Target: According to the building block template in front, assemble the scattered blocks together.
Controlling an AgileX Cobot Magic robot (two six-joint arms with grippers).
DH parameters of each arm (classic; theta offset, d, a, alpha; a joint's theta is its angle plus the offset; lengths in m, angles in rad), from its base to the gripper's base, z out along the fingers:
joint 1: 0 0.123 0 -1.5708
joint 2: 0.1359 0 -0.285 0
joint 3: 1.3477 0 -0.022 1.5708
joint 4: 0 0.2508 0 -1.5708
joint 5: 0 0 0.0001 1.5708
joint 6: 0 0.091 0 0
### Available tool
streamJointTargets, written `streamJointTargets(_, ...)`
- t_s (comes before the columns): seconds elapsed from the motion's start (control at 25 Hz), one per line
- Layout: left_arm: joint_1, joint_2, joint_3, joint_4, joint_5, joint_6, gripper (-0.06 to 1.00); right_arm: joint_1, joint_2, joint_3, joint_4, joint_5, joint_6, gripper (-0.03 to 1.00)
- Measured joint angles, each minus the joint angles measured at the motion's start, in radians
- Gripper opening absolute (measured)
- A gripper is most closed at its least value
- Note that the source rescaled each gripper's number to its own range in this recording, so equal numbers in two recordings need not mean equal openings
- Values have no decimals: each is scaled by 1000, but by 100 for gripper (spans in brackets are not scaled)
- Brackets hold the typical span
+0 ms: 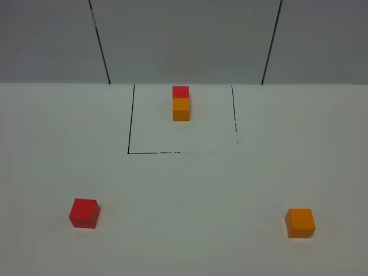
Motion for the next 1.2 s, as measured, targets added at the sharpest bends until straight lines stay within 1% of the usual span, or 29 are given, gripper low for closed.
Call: streamJointTargets(1.2, 0, 0, 0, 0, 0, 0, 63, 0, 0, 0, 0, 0, 0, 99)
